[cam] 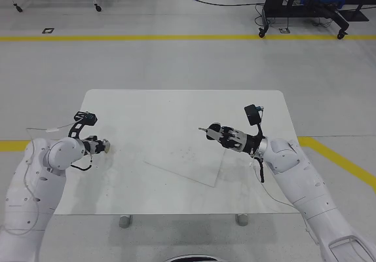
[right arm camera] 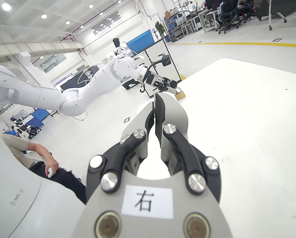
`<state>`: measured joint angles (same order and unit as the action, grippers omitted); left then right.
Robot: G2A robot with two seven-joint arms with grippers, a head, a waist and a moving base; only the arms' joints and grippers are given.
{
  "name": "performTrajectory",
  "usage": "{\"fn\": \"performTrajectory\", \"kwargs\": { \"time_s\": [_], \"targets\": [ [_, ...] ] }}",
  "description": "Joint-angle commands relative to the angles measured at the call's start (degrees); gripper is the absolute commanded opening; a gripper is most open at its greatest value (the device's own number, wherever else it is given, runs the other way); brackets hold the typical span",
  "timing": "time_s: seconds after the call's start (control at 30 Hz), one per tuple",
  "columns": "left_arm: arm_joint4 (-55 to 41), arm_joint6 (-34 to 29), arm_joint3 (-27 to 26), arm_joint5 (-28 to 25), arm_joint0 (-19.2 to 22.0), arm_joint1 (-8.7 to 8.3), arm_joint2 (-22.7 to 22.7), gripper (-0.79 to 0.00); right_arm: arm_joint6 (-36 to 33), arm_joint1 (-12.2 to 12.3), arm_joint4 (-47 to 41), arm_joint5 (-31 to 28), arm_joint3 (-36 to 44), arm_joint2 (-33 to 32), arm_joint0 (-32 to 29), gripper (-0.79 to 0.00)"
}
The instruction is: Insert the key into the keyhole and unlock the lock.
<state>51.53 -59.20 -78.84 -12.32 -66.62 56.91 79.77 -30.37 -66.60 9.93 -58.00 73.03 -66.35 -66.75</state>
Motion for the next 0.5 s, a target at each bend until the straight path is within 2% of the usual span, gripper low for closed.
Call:
{"fn": "performTrajectory", "kwargs": {
  "time_s": [0.0,0.03,0.07,0.37,0.47],
  "targets": [
    [0.54,0.06,0.15,-0.04,0.11,-0.03,-0.27,-0.643,0.0,0.0,0.0,0.0,0.0,0.0,0.0,-0.785],
    [0.72,0.15,0.19,0.06,0.17,-0.03,-0.38,-0.739,0.0,0.0,0.0,0.0,0.0,0.0,0.0,-0.785],
    [0.75,0.23,0.23,0.13,0.21,-0.02,-0.49,-0.785,0.0,0.0,0.0,0.0,0.0,0.0,0.0,-0.785],
    [1.66,0.93,0.91,-0.26,1.04,0.05,-1.8,-0.785,0.0,0.0,0.0,0.0,0.0,0.0,0.0,-0.785],
    [1.07,2.14,-0.34,-0.98,0.62,0.0,-1.55,-0.785,0.0,0.0,0.0,0.0,0.0,0.0,0.0,-0.785]
  ]
}}
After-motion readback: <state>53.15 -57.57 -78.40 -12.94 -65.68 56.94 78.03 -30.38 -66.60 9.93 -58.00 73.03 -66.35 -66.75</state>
